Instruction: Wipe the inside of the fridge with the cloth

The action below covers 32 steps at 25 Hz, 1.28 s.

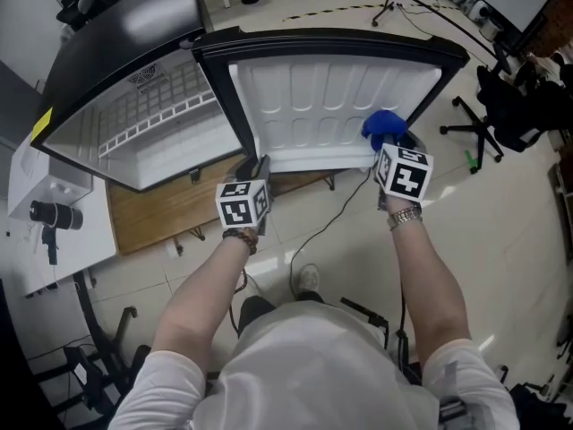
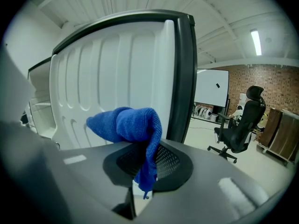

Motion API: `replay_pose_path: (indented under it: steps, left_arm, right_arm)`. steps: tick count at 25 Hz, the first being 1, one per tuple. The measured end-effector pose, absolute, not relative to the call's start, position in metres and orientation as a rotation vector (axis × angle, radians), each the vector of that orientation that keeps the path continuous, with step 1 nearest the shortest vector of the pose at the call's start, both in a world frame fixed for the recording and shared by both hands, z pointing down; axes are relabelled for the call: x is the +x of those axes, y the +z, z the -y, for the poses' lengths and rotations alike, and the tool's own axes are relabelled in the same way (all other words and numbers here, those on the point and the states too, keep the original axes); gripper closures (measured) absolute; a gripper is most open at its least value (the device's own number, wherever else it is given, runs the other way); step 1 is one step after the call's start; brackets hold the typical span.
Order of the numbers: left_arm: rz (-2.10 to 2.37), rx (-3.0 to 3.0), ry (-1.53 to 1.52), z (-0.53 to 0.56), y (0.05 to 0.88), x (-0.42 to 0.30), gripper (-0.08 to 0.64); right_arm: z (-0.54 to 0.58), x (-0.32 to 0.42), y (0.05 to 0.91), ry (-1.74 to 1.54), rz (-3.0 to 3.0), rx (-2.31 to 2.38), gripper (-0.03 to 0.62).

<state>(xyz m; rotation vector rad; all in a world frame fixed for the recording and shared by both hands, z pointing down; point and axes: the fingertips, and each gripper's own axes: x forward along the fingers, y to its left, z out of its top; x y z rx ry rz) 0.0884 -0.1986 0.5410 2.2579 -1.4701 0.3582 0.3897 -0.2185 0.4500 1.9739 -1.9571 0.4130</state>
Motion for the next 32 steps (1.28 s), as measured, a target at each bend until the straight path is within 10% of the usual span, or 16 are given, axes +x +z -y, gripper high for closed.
replay_pose_path:
  steps: [32]
  left_arm:
    - [1.374,2.347,0.446,0.189,0.540,0.091,0.508]
  right_arm:
    - [0.217,0.119,0.482,0.427,2.350,1.424,0.554]
